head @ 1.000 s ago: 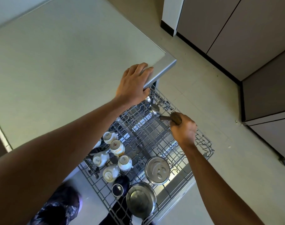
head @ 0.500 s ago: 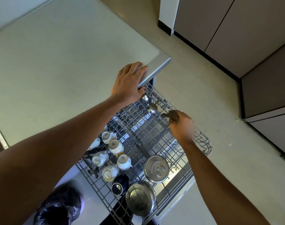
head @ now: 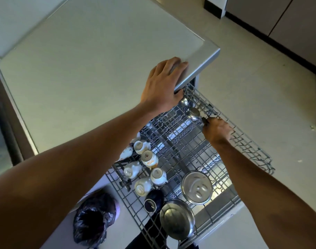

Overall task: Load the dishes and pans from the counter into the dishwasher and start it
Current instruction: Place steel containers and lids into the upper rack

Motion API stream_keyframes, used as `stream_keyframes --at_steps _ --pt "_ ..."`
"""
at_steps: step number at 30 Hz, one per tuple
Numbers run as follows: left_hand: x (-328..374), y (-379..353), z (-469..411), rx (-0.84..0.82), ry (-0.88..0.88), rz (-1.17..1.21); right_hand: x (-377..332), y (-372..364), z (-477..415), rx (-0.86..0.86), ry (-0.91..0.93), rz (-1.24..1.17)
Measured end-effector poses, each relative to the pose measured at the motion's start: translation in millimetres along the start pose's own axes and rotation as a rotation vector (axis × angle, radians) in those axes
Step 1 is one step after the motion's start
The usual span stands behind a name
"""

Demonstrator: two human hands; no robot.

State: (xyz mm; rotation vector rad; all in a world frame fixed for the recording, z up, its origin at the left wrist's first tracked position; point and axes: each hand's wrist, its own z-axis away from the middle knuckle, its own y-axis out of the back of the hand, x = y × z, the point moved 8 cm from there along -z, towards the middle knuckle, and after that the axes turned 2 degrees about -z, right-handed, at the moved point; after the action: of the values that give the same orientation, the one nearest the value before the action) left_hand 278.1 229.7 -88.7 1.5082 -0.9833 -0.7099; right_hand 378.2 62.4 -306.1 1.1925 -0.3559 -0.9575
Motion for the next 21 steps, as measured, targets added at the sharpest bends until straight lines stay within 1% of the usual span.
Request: stream_keyframes --at_steps 7,10,13,18,21 --pt "3.0 1.6 -2.1 -0.010 -0.003 -0.011 -2.9 0.9 -1.5 -0.006 -0.039 -0.004" --pt "3.3 2.4 -1.9 -0.008 0.000 -0.012 -7.6 5.8 2.1 0.049 0.016 -0.055" --pt "2.9 3.4 -2.0 -0.011 0.005 -0.008 -18.8 13.2 2.9 0.069 0.078 -0.082" --pt "2.0 2.8 -2.1 -0.020 0.007 -0.011 -51.9 2.7 -15.1 0.001 0.188 -0.132" --pt "1.0 1.0 -0.4 -0.023 0.007 -0.008 -68.7 -11.5 -28.6 -0.056 0.198 -0.052"
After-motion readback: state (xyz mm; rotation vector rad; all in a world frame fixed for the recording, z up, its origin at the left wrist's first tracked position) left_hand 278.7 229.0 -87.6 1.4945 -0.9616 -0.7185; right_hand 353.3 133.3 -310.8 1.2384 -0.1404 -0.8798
